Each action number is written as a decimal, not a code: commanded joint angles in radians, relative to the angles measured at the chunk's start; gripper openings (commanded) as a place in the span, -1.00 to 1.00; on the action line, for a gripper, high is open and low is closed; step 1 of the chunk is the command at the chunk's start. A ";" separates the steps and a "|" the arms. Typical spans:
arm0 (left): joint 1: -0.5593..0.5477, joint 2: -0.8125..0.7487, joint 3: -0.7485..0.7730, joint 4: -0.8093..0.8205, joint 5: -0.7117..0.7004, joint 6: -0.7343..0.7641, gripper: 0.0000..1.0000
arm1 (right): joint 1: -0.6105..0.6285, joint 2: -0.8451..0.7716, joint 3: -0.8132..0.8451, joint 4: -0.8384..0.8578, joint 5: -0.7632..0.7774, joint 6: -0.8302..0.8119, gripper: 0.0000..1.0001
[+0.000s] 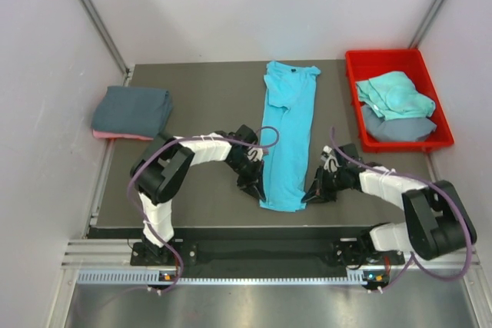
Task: Fold and stack the t-shirts
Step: Fold the tshirt
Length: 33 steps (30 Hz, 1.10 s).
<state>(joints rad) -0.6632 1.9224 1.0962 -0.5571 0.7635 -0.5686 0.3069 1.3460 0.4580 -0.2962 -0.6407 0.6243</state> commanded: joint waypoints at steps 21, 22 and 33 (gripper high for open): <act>-0.081 -0.131 0.359 -0.257 -0.320 0.401 -1.00 | -0.124 -0.262 0.281 -0.268 0.007 -0.241 -1.00; -0.073 -0.114 0.382 -0.260 -0.326 0.407 -1.00 | -0.129 -0.260 0.283 -0.259 0.007 -0.235 -1.00; 0.062 0.141 0.703 -0.328 -0.239 0.449 -1.00 | -0.219 -0.075 0.372 -0.034 0.019 -0.179 -1.00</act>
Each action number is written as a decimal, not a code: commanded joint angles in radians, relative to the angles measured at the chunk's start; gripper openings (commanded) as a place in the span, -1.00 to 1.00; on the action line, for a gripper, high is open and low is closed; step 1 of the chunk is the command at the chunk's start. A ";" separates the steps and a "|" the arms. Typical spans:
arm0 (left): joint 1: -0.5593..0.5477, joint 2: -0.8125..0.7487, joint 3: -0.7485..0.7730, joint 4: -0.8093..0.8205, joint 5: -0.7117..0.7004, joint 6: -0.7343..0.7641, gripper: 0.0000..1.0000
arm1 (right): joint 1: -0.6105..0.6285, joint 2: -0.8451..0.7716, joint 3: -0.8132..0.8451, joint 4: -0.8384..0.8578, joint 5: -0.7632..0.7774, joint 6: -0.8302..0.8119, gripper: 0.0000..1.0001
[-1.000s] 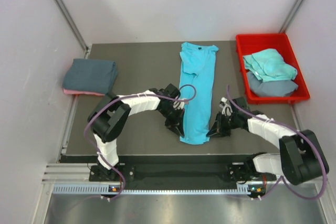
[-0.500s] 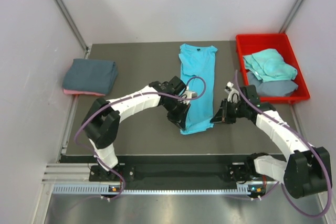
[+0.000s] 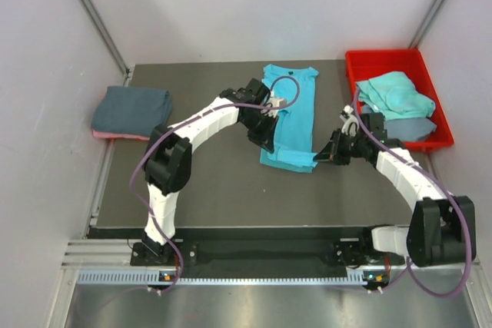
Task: Fold and stack the t-shirts
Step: Fold the tshirt
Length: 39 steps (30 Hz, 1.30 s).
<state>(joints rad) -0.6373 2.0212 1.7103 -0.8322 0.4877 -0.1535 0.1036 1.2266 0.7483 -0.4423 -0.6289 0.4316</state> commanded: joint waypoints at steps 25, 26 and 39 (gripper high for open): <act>0.189 0.476 0.718 -0.128 0.058 0.095 -1.00 | -0.039 0.603 0.597 0.235 0.028 -0.091 -1.00; 0.195 0.485 0.745 -0.119 0.054 0.091 -1.00 | -0.038 0.608 0.606 0.235 0.028 -0.087 -1.00; 0.248 0.521 0.739 0.054 0.038 0.097 -1.00 | -0.038 0.651 0.609 0.263 0.078 -0.106 -1.00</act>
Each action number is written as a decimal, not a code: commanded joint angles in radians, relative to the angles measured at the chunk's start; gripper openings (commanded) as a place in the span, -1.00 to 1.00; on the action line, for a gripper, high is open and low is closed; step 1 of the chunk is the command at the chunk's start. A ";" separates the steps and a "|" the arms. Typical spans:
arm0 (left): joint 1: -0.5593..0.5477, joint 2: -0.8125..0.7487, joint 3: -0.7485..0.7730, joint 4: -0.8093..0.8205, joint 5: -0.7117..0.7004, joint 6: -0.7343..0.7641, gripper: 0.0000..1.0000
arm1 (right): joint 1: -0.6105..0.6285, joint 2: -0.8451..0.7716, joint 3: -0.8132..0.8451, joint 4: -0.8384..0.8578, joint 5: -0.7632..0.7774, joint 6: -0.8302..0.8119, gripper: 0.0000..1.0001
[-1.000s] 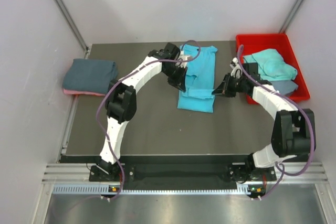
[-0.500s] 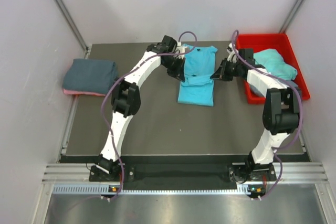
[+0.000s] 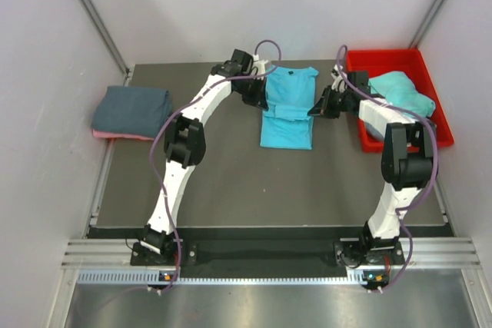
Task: Fold and stack the t-shirts
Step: Fold the tshirt
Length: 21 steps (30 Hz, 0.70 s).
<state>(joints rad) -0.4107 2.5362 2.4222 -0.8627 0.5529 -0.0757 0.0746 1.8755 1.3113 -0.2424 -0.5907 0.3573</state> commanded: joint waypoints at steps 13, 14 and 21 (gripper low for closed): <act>0.018 0.049 0.046 0.154 -0.033 -0.044 -1.00 | -0.009 0.040 0.098 0.071 0.080 -0.050 -1.00; 0.018 0.052 0.044 0.159 -0.036 -0.045 -1.00 | -0.009 0.042 0.098 0.072 0.081 -0.052 -1.00; 0.018 0.062 0.061 0.220 -0.093 -0.053 -0.42 | -0.009 0.042 0.086 0.081 0.107 -0.054 -1.00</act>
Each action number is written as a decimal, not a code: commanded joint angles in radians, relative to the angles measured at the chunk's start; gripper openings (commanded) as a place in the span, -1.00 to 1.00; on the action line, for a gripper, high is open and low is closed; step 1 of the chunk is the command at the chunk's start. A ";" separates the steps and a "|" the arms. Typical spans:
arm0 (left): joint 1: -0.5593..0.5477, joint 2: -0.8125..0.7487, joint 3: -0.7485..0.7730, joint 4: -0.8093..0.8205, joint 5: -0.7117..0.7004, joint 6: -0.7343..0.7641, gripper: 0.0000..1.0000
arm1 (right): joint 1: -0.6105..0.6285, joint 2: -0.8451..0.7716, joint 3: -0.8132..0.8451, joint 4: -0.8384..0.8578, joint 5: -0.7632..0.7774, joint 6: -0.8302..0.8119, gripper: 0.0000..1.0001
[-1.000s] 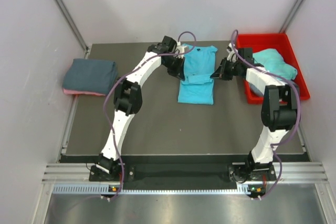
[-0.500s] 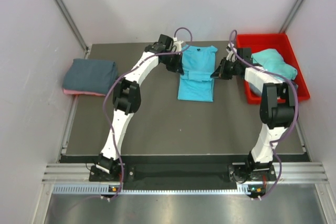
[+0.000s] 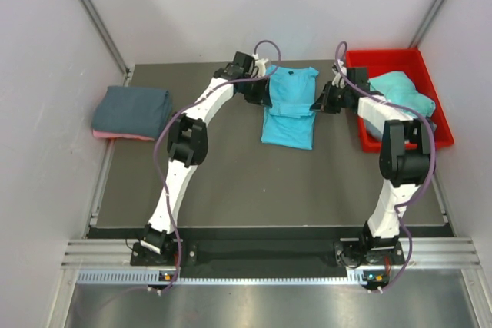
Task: Fold and stack the t-shirts
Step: Fold the tshirt
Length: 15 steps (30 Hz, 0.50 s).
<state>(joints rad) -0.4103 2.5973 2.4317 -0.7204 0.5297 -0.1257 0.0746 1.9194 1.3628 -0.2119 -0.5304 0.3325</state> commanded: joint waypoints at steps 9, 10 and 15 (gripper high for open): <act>0.041 -0.261 -0.145 0.128 -0.060 -0.028 0.37 | -0.032 -0.135 -0.019 -0.014 0.106 -0.056 -0.04; 0.050 -0.323 -0.246 0.122 -0.050 -0.025 0.39 | -0.038 -0.166 -0.039 -0.021 0.080 -0.052 0.03; 0.074 -0.318 -0.286 -0.135 0.096 -0.040 0.43 | -0.042 -0.220 -0.211 -0.021 -0.032 0.002 0.10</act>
<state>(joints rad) -0.3511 2.3226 2.1635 -0.7216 0.5121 -0.1478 0.0406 1.7531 1.2240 -0.2310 -0.4877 0.3038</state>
